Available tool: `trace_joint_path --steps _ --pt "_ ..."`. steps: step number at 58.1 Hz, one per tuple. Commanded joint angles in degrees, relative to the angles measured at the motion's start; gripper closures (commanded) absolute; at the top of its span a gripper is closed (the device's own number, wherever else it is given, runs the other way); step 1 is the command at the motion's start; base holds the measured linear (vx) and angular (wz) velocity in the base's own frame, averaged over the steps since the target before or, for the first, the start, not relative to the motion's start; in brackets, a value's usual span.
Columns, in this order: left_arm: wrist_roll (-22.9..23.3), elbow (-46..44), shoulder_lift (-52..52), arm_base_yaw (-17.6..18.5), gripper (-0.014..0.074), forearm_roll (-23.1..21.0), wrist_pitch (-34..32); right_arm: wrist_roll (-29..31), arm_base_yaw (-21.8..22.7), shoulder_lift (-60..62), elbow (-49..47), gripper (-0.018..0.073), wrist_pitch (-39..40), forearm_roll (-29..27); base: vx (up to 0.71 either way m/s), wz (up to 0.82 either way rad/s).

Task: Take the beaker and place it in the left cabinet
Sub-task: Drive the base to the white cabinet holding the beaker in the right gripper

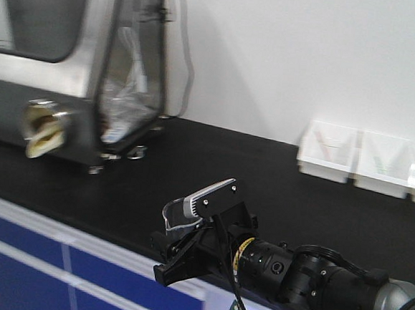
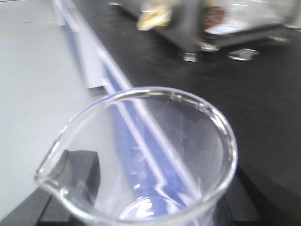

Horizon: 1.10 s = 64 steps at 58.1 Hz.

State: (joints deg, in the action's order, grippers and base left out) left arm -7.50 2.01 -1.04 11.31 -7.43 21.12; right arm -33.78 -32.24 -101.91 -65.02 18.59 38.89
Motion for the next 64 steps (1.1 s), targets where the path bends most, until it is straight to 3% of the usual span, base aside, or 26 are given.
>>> trace_joint_path --steps 1,64 --pt "0.1 -1.1 -0.6 0.3 0.0603 -0.6 -4.8 0.0 0.3 2.9 -1.8 0.0334 4.0 -0.8 -0.13 0.74" --pt "0.1 -1.1 -0.6 0.3 0.0603 -0.6 -4.8 0.0 0.3 2.9 -1.8 0.0334 4.0 -0.8 -0.03 0.71"
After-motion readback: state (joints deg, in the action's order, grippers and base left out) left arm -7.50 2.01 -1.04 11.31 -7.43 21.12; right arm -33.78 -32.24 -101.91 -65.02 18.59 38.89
